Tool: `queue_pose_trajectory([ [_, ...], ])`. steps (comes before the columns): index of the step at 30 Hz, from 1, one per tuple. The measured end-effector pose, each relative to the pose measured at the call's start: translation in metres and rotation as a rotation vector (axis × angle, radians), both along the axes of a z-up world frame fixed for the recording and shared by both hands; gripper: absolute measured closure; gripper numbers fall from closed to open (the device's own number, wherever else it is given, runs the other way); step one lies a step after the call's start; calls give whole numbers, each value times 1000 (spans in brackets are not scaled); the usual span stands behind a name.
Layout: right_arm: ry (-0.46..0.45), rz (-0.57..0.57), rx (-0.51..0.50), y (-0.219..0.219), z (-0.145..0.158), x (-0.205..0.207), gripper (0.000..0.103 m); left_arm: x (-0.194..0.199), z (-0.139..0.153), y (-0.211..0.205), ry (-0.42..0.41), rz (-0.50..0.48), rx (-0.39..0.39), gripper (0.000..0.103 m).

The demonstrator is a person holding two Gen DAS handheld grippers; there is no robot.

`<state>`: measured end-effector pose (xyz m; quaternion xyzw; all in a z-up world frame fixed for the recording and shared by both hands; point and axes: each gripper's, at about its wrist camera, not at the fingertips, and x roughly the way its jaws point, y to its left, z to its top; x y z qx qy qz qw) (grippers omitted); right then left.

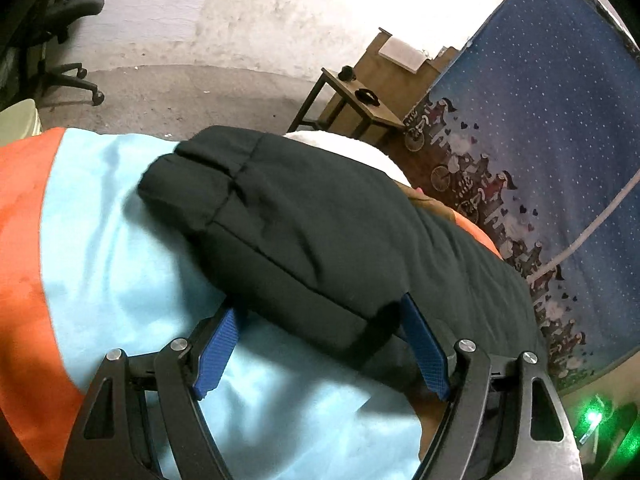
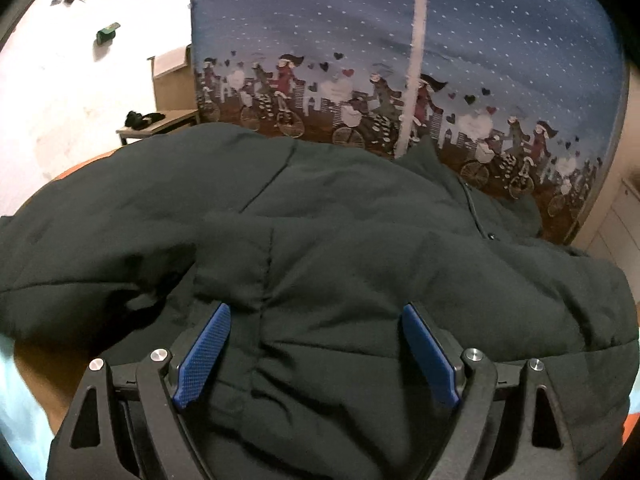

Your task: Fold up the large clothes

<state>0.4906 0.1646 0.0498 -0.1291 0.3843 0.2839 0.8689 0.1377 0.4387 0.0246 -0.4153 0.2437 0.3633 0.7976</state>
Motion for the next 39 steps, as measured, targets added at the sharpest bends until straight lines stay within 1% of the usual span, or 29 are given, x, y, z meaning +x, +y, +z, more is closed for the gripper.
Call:
queue_pose_trajectory([
  [2,-12,0,-13,4,-4,0,12,2,0,3,-15,2,11,30],
  [4,-10,-2,-15,5,-8,0,11,10,1,2,-24,8,34,33],
  [5,-6,-2,-10,4,-10,0,10,12,0,2,-23,10,45,42],
  [6,1,-1,-3,3,-13,2,10,14,1,1,-12,12,56,55],
  [7,6,-1,4,3,-14,2,10,14,1,1,-2,12,66,61],
  [8,11,-2,11,2,-15,3,9,15,1,1,4,14,75,73],
  [9,13,-3,14,2,-16,3,9,17,2,1,8,17,91,81],
  [12,15,-1,17,1,-15,2,9,19,12,-4,-9,14,144,92],
  [14,25,12,41,-2,-13,2,9,24,23,-7,-23,6,177,95],
  [16,24,16,78,-11,-7,-1,9,27,39,-17,-45,-15,236,96],
  [18,20,6,98,-22,2,-3,8,33,60,-32,-70,-58,313,96],
  [20,31,3,121,-36,11,-3,8,41,77,-47,-86,-98,359,96],
  [25,37,-23,155,-76,37,-6,8,74,131,-116,-149,-263,531,96],
  [28,21,-38,147,-104,49,-8,8,93,156,-164,-210,-383,595,96],
  [30,8,-46,142,-122,55,-10,8,109,165,-191,-238,-462,613,96],
  [32,-6,-60,134,-140,61,-12,8,125,169,-221,-267,-546,614,96],
  [33,-8,-74,130,-153,64,-12,8,137,169,-239,-275,-614,604,96],
  [35,-9,-101,128,-172,67,-12,8,154,166,-263,-274,-695,596,97],
  [37,-11,-125,128,-196,72,-12,8,174,160,-296,-261,-781,625,97],
  [39,-21,-149,120,-216,76,-12,8,187,153,-320,-251,-833,641,97],
])
